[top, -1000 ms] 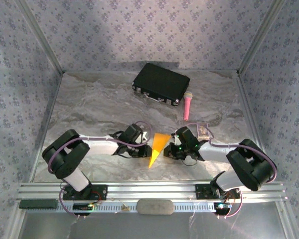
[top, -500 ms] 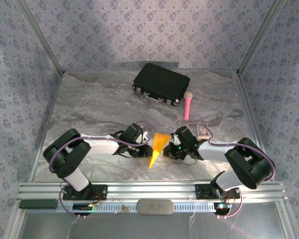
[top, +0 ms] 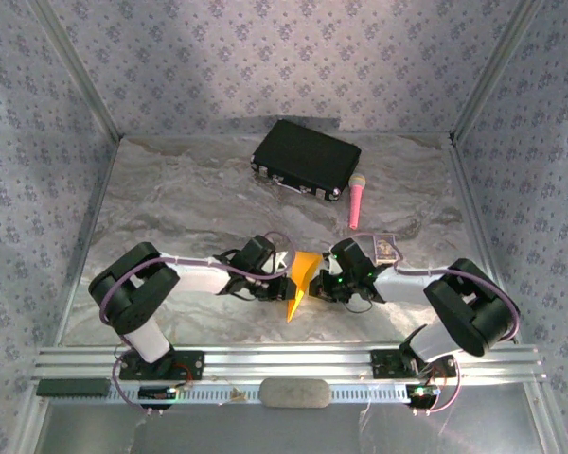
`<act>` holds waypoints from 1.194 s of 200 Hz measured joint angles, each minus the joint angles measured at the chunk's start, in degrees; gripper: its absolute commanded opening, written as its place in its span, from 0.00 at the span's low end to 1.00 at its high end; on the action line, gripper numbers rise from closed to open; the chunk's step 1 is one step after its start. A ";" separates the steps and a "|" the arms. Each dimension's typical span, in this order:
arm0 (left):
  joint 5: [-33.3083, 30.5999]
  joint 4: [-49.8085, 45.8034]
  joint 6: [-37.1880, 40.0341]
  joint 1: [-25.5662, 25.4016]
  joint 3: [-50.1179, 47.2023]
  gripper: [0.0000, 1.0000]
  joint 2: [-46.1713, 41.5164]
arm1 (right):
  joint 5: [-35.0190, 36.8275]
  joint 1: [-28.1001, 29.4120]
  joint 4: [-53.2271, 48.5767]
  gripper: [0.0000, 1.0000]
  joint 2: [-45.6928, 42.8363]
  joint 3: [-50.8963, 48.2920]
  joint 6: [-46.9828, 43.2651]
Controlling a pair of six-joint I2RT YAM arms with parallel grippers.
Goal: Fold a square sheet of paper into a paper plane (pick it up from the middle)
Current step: Move the paper plane to the center of the table.
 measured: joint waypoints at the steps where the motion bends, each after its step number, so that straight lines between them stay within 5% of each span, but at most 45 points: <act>1: -0.02 0.02 0.02 0.00 0.00 0.21 0.00 | 0.00 0.00 0.04 0.08 0.02 0.00 0.00; 98: -0.96 -0.94 -0.70 -0.35 1.01 0.04 -0.04 | 1.03 0.61 -0.31 0.08 -0.72 0.00 0.39; 179: -30.73 -29.94 1.77 -3.34 13.25 0.00 -10.25 | 8.31 1.57 -8.33 0.10 -10.88 0.07 -0.90; 239: -36.74 -39.08 1.55 -3.56 15.17 0.00 -3.67 | 10.60 1.31 -9.90 0.11 -13.46 0.07 -0.90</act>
